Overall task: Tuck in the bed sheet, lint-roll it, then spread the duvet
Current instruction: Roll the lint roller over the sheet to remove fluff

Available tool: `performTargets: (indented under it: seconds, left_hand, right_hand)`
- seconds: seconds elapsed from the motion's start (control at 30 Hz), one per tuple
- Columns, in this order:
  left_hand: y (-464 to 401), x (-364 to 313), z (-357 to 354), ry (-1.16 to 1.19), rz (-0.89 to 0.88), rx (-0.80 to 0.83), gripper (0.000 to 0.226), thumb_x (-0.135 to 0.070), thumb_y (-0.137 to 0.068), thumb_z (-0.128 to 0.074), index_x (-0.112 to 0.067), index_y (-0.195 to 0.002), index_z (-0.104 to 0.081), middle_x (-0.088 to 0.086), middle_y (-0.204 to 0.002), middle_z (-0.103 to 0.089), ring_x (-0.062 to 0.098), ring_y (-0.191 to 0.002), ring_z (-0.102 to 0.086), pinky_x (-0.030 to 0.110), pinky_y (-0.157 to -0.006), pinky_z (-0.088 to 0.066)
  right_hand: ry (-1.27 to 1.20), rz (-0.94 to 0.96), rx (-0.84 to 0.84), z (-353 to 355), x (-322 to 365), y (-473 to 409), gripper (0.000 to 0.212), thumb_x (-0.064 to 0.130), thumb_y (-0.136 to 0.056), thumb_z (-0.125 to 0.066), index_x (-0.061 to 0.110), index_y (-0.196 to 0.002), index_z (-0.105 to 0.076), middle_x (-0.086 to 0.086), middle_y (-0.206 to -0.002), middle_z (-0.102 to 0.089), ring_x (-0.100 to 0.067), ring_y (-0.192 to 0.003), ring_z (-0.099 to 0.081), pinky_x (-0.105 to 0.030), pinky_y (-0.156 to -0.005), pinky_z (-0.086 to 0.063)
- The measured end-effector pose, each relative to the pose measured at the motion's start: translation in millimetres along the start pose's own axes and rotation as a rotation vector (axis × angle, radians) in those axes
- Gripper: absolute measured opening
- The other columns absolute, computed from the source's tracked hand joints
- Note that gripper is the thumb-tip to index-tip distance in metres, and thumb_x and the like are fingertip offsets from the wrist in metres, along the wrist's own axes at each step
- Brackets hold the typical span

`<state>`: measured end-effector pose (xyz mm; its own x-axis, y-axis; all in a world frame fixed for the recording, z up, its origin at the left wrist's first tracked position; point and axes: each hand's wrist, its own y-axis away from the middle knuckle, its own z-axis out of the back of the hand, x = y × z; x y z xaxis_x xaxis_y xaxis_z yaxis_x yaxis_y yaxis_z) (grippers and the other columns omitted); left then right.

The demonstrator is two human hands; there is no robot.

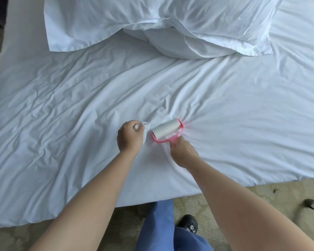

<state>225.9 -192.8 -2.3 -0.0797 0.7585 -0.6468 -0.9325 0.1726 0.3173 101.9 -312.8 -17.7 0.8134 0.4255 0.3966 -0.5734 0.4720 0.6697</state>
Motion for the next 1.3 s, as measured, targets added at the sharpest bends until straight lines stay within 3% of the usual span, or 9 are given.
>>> performTargets:
  seconds: [0.2,0.37,0.47,0.67,0.9,1.3]
  left_hand:
    - [-41,-10,9,0.003,-0.009,-0.032,0.018,-0.030,-0.088,-0.063,-0.014,-0.091,-0.071,0.004,-0.091,-0.068,0.025,-0.087,-0.061,0.030,-0.073,-0.046]
    - [-54,-39,20,-0.015,-0.062,-0.044,0.019,-0.029,-0.089,-0.064,-0.011,-0.090,-0.070,0.005,-0.091,-0.068,0.027,-0.087,-0.060,0.031,-0.071,-0.044]
    - [-52,-66,12,-0.017,-0.091,-0.007,0.021,-0.032,-0.089,-0.064,-0.012,-0.092,-0.070,0.005,-0.094,-0.068,0.026,-0.089,-0.060,0.030,-0.071,-0.043]
    - [-29,-120,-12,-0.034,-0.161,0.051,0.020,-0.028,-0.089,-0.064,-0.012,-0.099,-0.070,0.004,-0.100,-0.069,0.024,-0.093,-0.061,0.026,-0.072,-0.040]
    - [20,-179,-45,-0.054,-0.187,0.050,0.024,-0.026,-0.090,-0.063,-0.011,-0.107,-0.069,0.004,-0.109,-0.068,0.023,-0.099,-0.060,0.025,-0.076,-0.040]
    - [118,-326,-129,0.032,-0.213,0.077,0.017,-0.025,-0.088,-0.065,-0.012,-0.098,-0.070,0.003,-0.100,-0.069,0.023,-0.093,-0.062,0.026,-0.075,-0.044]
  right_hand:
    - [0.004,0.046,0.011,16,48,-42,0.050,0.049,-0.100,-0.023,0.011,-0.124,-0.043,-0.008,-0.123,-0.056,-0.031,-0.112,-0.054,-0.036,-0.082,-0.039]
    - [-0.076,0.067,-0.047,35,46,-28,0.045,0.052,-0.100,-0.024,0.012,-0.104,-0.044,-0.007,-0.102,-0.057,-0.030,-0.097,-0.055,-0.035,-0.071,-0.036]
    - [-0.165,-0.005,-0.122,52,27,-15,0.037,0.047,-0.101,-0.025,0.013,-0.095,-0.039,-0.005,-0.094,-0.051,-0.032,-0.097,-0.054,-0.035,-0.072,-0.035]
    - [-0.237,-0.079,-0.192,104,-11,-1,0.039,0.046,-0.100,-0.028,0.011,-0.099,-0.044,-0.010,-0.101,-0.057,-0.033,-0.095,-0.055,-0.038,-0.075,-0.043]
    - [-0.261,-0.018,-0.227,161,-53,24,0.038,0.047,-0.100,-0.028,0.012,-0.098,-0.043,-0.009,-0.099,-0.056,-0.032,-0.093,-0.055,-0.035,-0.072,-0.040]
    - [-0.257,-0.002,-0.295,305,-189,75,0.036,0.048,-0.099,-0.030,0.014,-0.094,-0.042,-0.006,-0.094,-0.055,-0.027,-0.085,-0.052,-0.034,-0.070,-0.038]
